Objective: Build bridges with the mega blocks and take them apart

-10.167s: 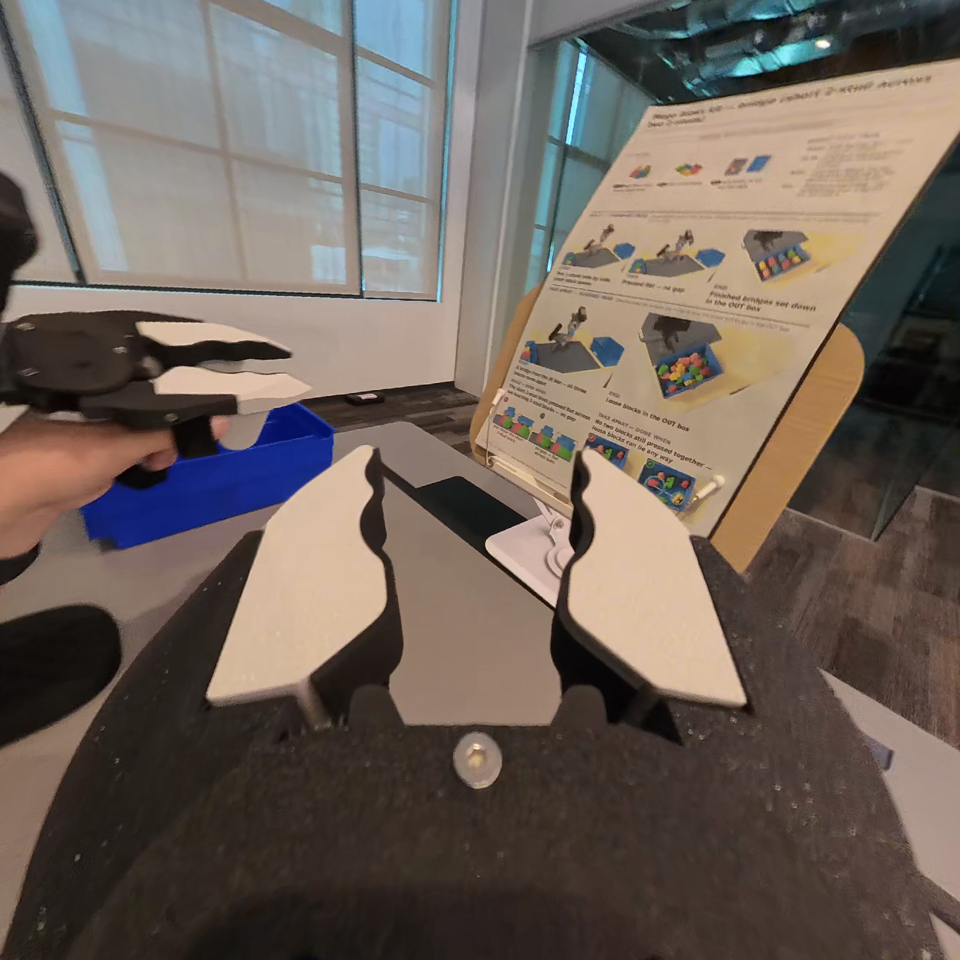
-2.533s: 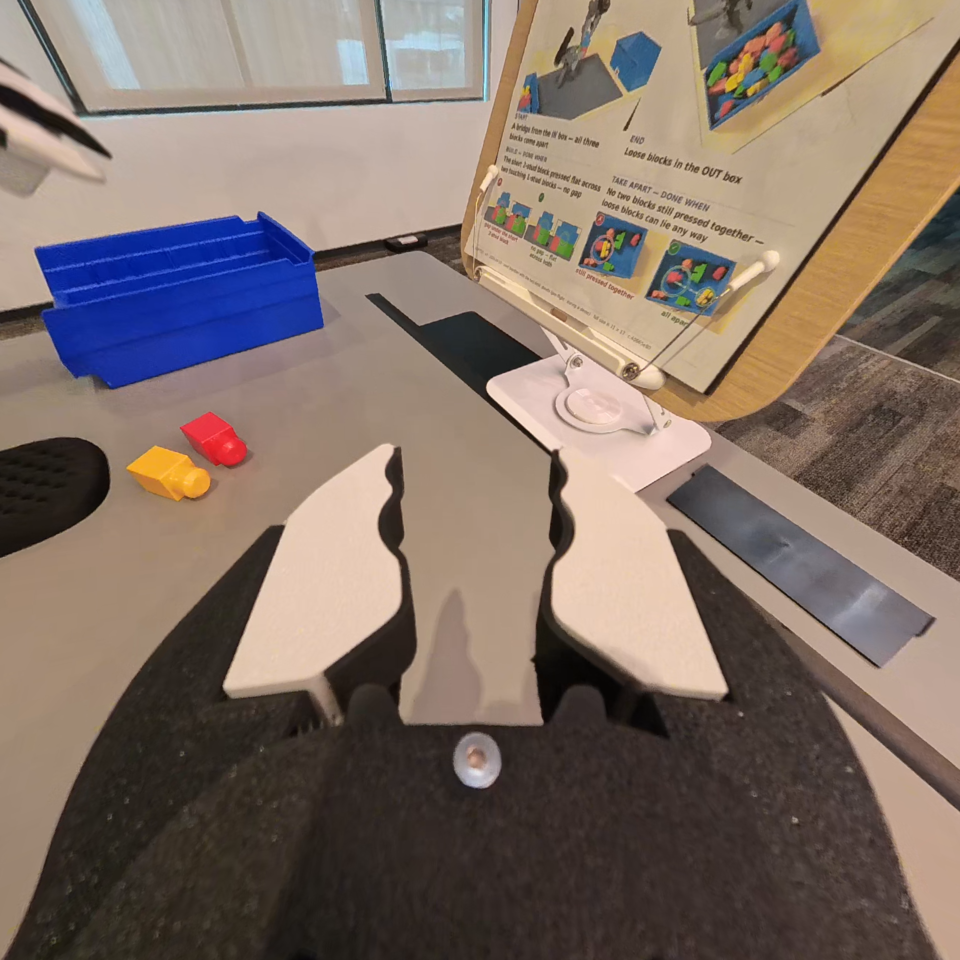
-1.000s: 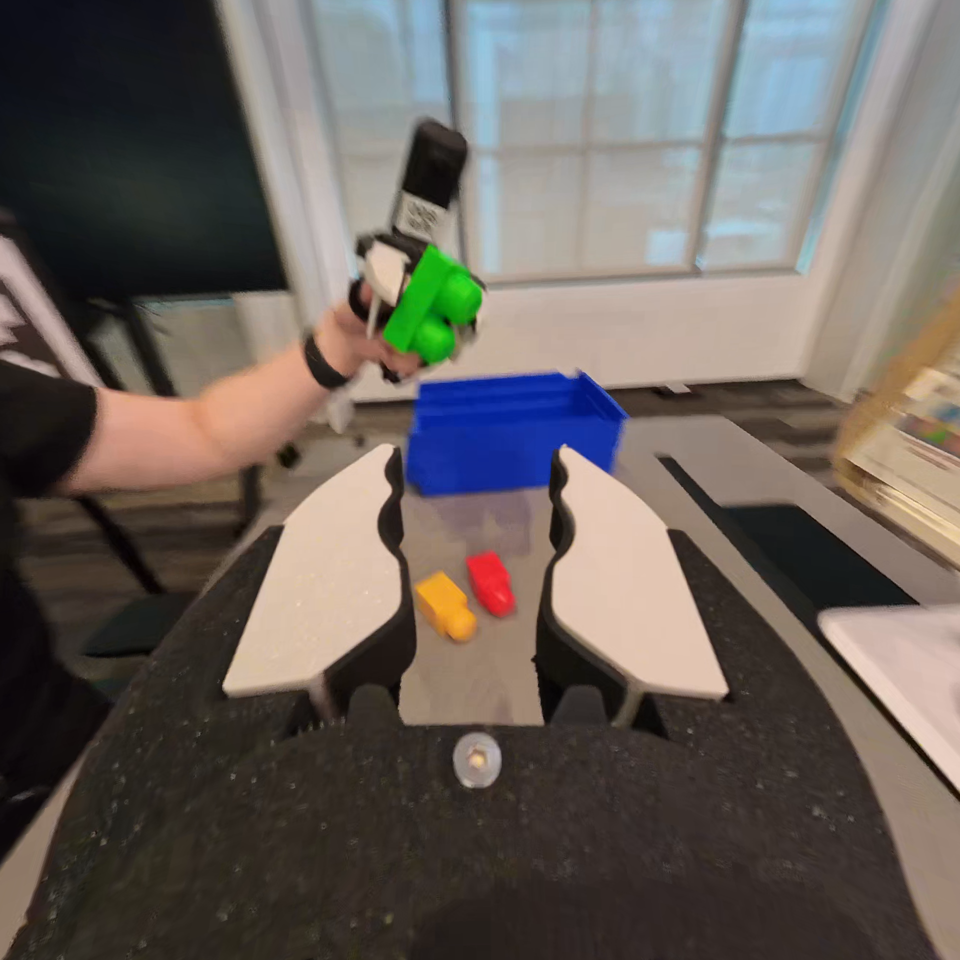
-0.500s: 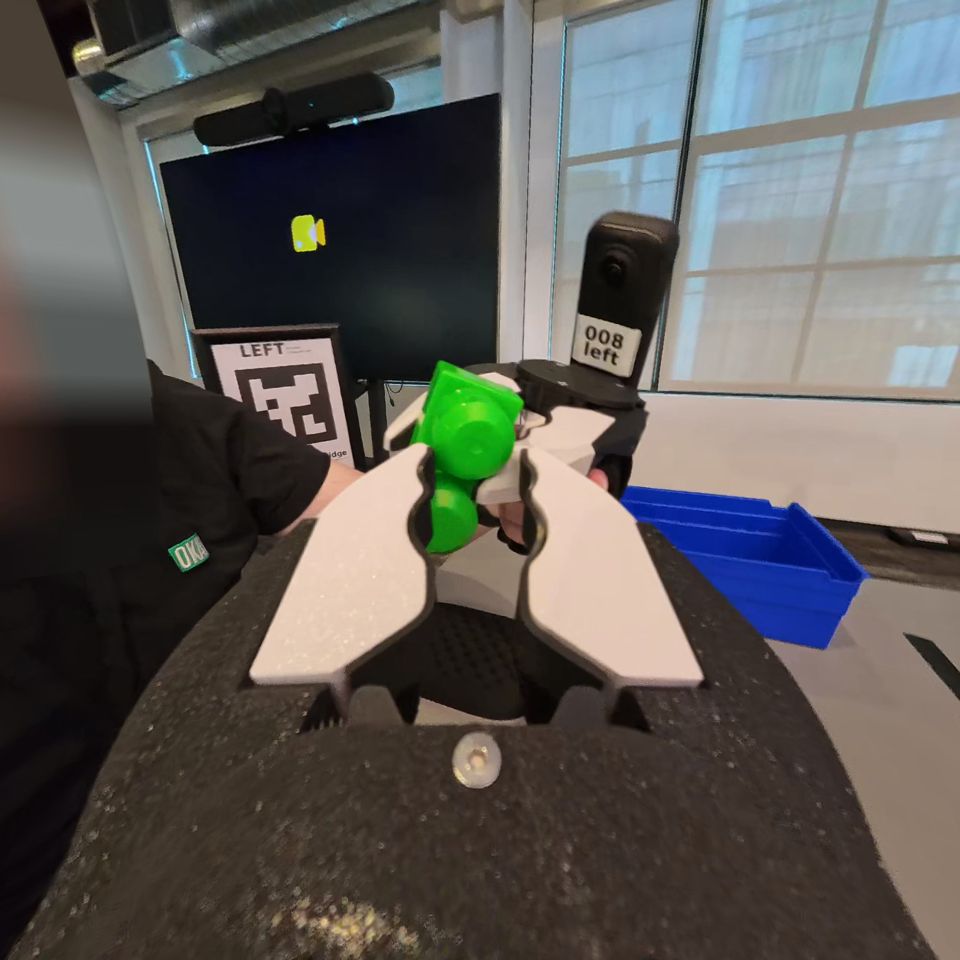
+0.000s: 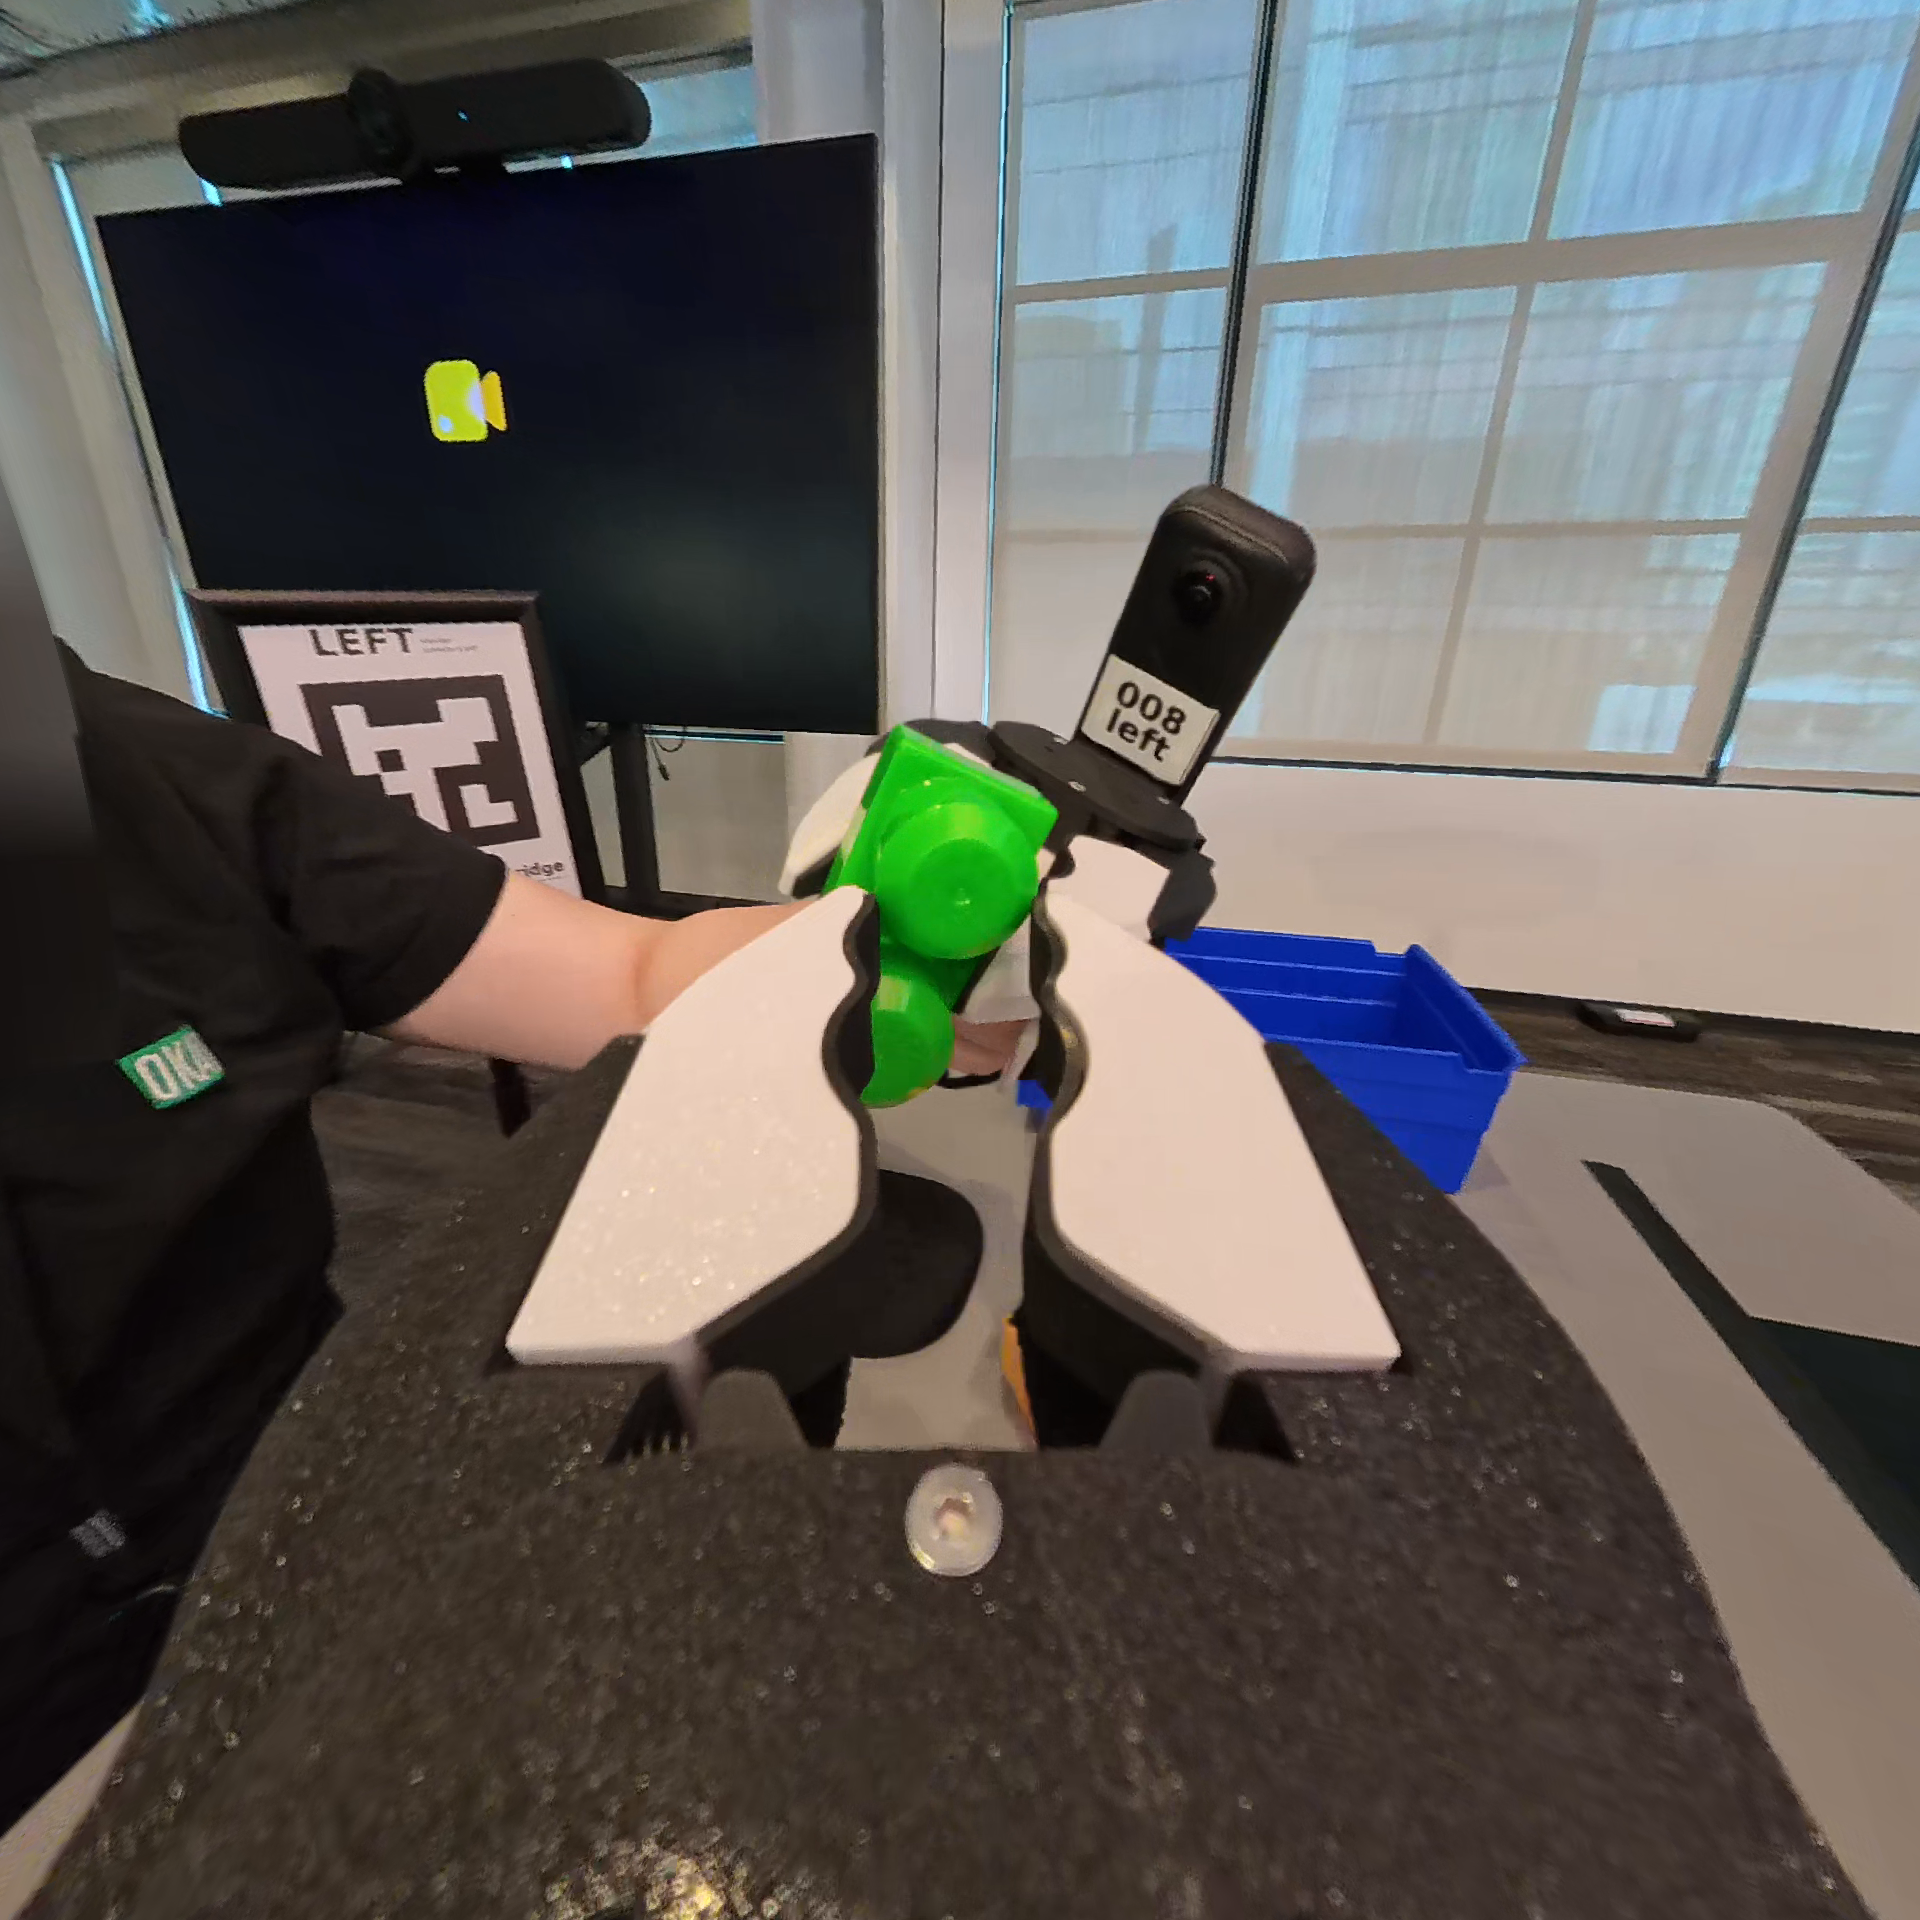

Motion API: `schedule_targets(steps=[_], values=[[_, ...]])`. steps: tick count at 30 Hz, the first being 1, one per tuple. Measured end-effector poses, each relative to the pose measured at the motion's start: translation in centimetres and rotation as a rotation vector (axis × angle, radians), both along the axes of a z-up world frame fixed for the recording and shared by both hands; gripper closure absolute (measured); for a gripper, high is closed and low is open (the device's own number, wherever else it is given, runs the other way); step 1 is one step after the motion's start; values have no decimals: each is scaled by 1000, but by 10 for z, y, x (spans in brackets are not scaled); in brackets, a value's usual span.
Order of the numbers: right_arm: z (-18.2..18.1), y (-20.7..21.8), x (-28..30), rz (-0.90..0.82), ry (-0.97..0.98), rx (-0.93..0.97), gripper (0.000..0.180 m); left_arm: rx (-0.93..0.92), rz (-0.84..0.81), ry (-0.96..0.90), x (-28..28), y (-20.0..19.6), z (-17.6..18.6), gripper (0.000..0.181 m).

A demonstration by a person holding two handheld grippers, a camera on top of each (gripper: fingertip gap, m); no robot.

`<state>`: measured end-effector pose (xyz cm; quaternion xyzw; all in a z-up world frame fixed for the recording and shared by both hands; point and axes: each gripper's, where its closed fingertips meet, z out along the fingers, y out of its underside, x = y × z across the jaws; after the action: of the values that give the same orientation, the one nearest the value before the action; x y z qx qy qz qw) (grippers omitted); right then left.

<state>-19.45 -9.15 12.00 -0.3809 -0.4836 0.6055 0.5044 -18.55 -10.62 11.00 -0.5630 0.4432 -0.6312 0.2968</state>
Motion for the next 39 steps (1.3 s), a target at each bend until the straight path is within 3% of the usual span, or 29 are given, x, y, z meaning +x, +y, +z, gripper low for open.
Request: schedule_targets(steps=[1, 7, 11, 28, 33, 36, 39], values=[[0, 2, -1, -27, 2, 23, 153, -3, 9, -1, -1, 2, -1, 143], [0, 9, -3, -240, -22, 236, 153, -16, 60, -12, -9, 13, -3, 142], [-1, 8, -6, -280, -64, 291, 153, 27, 69, -9, -13, 12, -4, 142], [-7, 19, -10, -337, -109, 264, 153, 113, 158, 17, -16, 22, -10, 145], [-3, 15, -9, -278, -65, 206, 152, 171, 174, 46, -14, 19, -10, 146], [6, 13, -8, -235, -2, 111, 134, 181, 168, 54, -11, 16, -10, 146], [6, 11, -10, -198, -11, 76, 134, 199, 168, 55, -10, 14, -10, 146]])
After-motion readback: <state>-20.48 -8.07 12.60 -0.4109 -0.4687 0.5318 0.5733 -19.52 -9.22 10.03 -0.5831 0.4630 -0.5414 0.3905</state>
